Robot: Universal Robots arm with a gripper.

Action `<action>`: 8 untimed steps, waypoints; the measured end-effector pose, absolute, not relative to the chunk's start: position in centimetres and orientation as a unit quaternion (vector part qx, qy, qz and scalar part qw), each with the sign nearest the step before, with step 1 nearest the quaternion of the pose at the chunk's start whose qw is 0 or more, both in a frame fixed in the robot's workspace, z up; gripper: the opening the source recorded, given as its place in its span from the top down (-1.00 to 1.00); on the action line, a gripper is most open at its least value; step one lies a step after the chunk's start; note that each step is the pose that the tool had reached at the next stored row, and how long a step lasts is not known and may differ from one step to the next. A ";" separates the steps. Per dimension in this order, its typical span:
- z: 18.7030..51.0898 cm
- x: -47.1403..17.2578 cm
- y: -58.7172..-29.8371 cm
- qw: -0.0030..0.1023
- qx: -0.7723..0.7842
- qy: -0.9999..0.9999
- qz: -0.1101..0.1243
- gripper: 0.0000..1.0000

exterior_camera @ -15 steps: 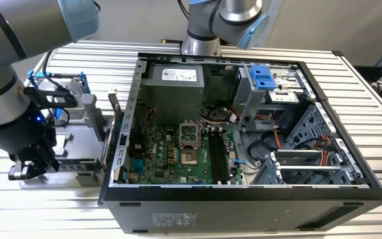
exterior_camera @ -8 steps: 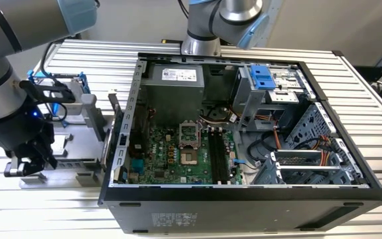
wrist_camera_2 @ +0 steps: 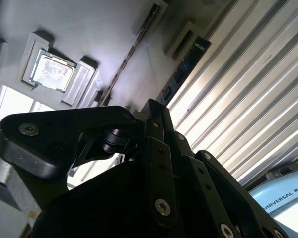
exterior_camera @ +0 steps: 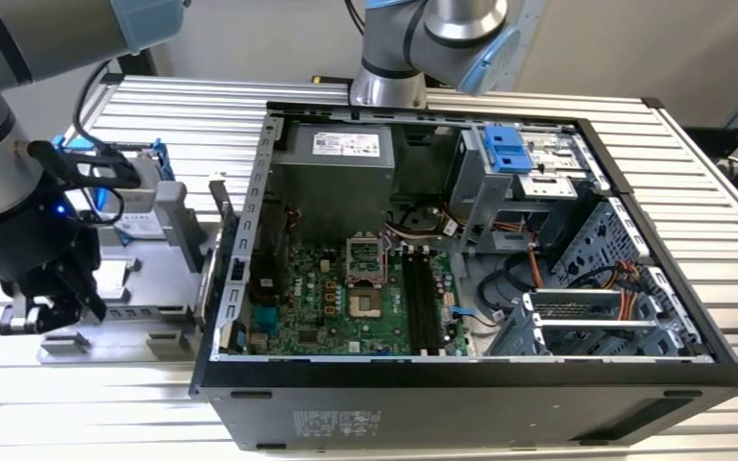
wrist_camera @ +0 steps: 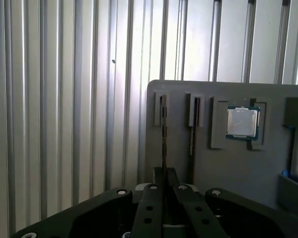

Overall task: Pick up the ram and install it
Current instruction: 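Pick up the ram and move it above insertion slot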

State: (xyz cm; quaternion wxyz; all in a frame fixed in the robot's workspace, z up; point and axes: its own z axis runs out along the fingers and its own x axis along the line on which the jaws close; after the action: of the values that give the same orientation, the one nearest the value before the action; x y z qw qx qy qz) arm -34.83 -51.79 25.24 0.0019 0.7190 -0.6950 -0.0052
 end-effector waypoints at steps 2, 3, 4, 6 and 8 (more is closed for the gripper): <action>25.5 -34.8 -51.8 0.002 0.719 -0.695 -0.005 1.00; 25.6 -34.8 -51.8 0.002 0.719 -0.695 -0.005 1.00; 25.7 -34.8 -51.8 0.002 0.719 -0.695 -0.005 1.00; 25.9 -34.8 -51.8 0.002 0.719 -0.695 -0.005 1.00; 26.2 -34.8 -51.8 0.002 0.719 -0.695 -0.005 1.00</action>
State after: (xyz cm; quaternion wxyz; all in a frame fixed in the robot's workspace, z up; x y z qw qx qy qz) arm -34.83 -51.78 26.19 0.0019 0.7189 -0.6951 -0.0052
